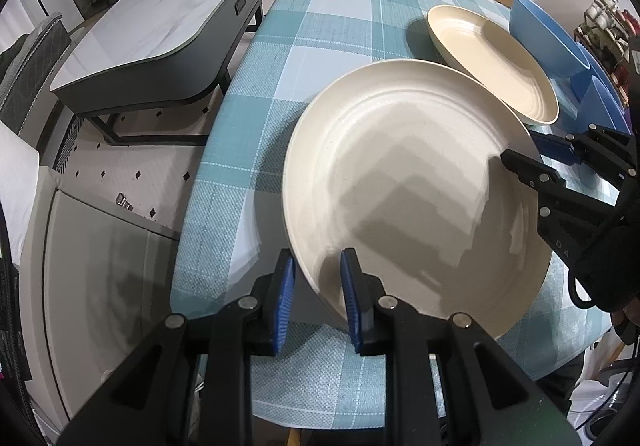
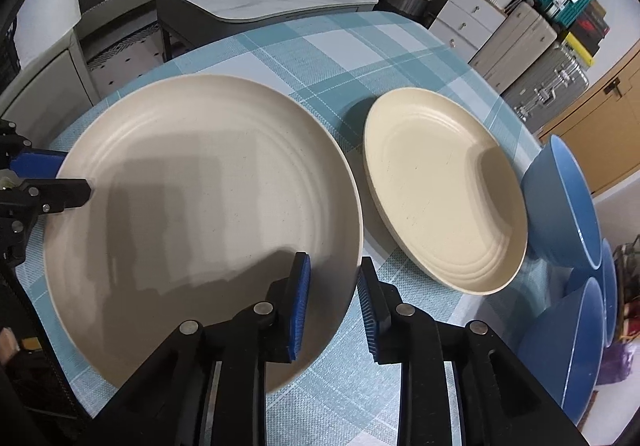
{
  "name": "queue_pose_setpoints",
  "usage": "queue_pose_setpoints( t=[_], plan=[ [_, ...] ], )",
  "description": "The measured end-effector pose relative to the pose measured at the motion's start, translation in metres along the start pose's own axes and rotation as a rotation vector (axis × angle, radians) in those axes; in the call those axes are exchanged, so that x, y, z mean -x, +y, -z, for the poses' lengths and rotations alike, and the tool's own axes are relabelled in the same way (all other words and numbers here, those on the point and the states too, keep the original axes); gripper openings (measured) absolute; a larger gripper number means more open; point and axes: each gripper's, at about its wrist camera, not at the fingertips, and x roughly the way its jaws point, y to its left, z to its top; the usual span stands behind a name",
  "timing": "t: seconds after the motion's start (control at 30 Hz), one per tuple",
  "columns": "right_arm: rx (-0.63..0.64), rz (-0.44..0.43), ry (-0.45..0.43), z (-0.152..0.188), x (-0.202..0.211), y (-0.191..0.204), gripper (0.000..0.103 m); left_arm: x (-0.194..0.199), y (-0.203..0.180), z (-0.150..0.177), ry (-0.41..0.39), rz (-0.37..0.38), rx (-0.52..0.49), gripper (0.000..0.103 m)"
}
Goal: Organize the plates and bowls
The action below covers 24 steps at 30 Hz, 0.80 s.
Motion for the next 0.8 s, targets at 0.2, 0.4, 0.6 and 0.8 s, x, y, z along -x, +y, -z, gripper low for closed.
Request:
queue_pose_setpoints(
  t=[0.2, 0.4, 0.6, 0.8],
  plan=[
    [-0.025, -0.022, -0.009, -0.002, -0.001, -0.005, 0.025, 0.002, 0.001, 0.0, -0.008, 0.003, 0.006, 0.022],
    [-0.15, -0.088, -0.101, -0.001, 0.018, -0.024, 0.032, 0.014, 0.005, 0.002, -0.067, 0.009, 0.029, 0.048],
    [-0.209, -0.096, -0.186, 0.002, 0.04, -0.033, 0.071, 0.012, 0.008, 0.003, -0.053, 0.022, 0.036, 0.049],
    [-0.252, -0.131, -0.163, 0.012, 0.036, -0.034, 0.076, 0.007, 0.007, 0.007, -0.038, 0.062, 0.031, 0.052]
  ],
)
